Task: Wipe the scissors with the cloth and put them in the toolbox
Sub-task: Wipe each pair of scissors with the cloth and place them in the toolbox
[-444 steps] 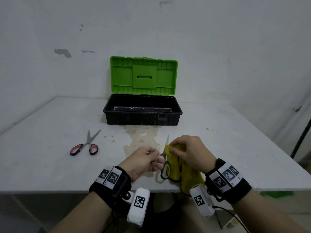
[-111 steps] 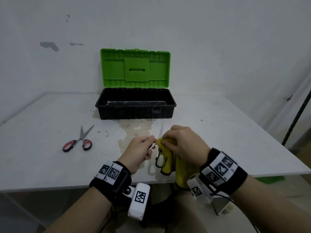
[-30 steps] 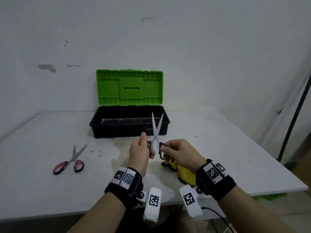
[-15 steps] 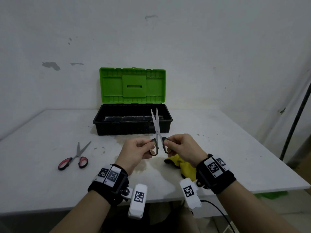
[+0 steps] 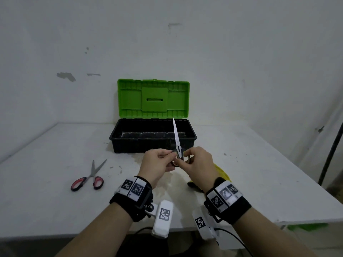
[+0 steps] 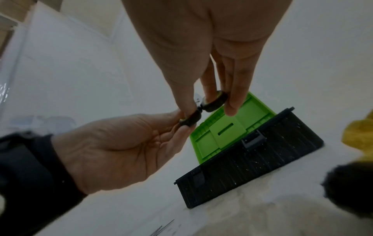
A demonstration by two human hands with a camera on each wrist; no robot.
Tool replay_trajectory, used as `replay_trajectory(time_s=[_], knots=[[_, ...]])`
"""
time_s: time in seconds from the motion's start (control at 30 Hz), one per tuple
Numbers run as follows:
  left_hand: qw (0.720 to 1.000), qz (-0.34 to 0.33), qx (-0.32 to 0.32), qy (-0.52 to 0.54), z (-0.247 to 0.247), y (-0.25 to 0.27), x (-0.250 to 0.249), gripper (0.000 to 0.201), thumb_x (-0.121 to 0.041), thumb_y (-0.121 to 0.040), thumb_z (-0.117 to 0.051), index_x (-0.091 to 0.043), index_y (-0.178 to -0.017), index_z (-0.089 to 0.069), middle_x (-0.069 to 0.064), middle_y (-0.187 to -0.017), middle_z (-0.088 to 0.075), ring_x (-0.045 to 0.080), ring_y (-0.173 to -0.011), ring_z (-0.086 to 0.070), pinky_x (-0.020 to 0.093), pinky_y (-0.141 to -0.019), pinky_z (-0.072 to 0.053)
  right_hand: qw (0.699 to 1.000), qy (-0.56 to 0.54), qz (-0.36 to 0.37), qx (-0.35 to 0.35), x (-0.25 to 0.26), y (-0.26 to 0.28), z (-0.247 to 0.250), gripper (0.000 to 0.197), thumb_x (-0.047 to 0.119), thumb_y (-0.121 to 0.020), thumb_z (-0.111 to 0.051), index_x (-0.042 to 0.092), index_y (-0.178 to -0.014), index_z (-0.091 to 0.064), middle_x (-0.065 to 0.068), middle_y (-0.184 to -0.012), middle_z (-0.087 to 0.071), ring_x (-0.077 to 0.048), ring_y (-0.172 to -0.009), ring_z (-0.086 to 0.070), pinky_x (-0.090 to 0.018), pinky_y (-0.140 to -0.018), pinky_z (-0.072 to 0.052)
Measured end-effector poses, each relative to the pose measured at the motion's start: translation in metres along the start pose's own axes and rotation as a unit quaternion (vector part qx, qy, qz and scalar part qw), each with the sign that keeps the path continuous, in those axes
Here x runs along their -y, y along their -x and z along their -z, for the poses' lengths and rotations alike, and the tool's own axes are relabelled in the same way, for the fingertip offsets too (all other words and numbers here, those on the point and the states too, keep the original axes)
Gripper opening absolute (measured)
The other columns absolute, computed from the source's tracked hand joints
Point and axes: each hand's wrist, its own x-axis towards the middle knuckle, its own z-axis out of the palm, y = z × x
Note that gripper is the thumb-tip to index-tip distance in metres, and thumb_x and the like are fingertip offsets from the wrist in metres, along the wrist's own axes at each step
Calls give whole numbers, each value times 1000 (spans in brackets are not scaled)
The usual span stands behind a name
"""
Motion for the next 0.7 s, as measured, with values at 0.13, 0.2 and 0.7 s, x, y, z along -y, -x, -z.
replay_trajectory(time_s=[0.13, 0.2, 0.7], knots=[[999, -11, 11, -35, 11, -15, -10, 19, -15, -90, -73, -2, -104, -73, 14, -89, -75, 14, -71, -73, 26, -67, -60, 999, 35, 0, -7, 9, -23, -15, 36, 46, -80, -70, 10, -77, -66, -3, -79, -64, -17, -72, -58, -24, -57, -41], [998, -21, 21, -62, 24, -28, -15, 15, -19, -91, -72, -7, -100, -74, 10, -86, -76, 14, -70, -72, 25, -65, -57, 1000, 26, -7, 0, 18, -36, -18, 40, 42, -81, -69, 4, -66, -63, -9, -63, -62, -20, -60, -54, -32, -54, -40], [950, 1, -93, -299, 196, -184, -6, 23, -24, -103, -47, -12, -110, -65, 23, -138, -57, 35, -127, -53, 35, -100, -40, 973, 134, -130, 135, 54, -194, -101, 45, 45, -79, -75, 9, -62, -55, -3, -59, -56, -14, -49, -52, -20, -39, -33]])
